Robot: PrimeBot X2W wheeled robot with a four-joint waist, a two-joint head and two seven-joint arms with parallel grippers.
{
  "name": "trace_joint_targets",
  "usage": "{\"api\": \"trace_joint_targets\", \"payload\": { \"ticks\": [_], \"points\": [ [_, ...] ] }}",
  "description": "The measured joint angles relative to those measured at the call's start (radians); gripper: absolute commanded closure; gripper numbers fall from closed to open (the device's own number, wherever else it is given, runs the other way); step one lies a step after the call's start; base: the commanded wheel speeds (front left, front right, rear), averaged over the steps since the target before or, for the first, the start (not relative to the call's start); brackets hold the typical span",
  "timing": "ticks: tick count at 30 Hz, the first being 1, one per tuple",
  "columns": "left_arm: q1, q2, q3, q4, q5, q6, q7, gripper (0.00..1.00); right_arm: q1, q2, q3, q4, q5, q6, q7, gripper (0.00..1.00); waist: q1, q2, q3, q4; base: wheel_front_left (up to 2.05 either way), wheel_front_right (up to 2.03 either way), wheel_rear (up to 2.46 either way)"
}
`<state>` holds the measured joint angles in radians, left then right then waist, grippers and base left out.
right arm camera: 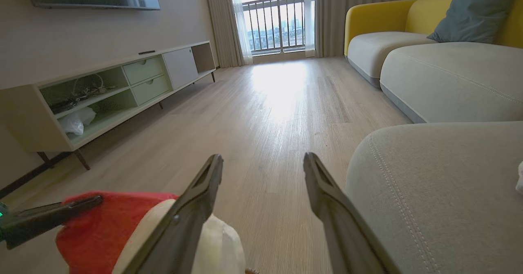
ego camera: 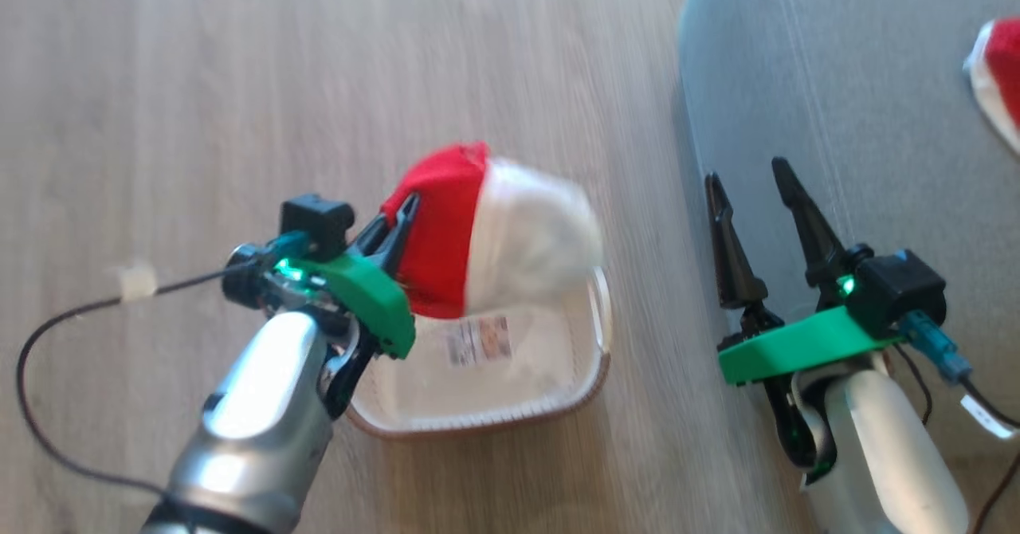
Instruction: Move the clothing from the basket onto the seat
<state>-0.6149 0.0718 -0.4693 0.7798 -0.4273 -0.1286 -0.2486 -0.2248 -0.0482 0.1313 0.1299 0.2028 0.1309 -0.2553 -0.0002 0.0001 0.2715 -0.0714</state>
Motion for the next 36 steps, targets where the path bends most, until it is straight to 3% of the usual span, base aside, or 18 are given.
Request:
{"api": "trace_joint_targets", "payload": {
  "ticks": [10,17,29,36],
  "points": [
    [0.223,0.005,0.183,-0.377,0.169,0.026,-0.001,1.0,0.07,0.0,0.011,0.046,0.015,0.0,0.0,0.0,0.0,0.0,-0.181,0.058,0.0,0.0,0.0],
    [0.301,0.0,0.262,-0.552,0.251,0.027,-0.001,1.0,0.097,0.0,0.023,0.054,0.026,0.0,0.0,0.0,0.0,0.0,-0.251,0.074,0.0,0.0,0.0],
    [0.329,-0.03,0.434,-0.909,0.28,0.026,-0.004,1.0,0.114,0.0,0.032,0.06,0.035,0.0,0.0,0.0,0.0,-0.0001,-0.272,0.076,0.0,0.0,0.0],
    [0.299,-0.031,0.457,-0.996,0.268,0.035,-0.008,1.0,0.114,0.0,0.03,0.06,0.035,0.0,0.0,0.0,0.0001,-0.0001,-0.274,0.075,0.0,0.0,0.0]
  ]
}}
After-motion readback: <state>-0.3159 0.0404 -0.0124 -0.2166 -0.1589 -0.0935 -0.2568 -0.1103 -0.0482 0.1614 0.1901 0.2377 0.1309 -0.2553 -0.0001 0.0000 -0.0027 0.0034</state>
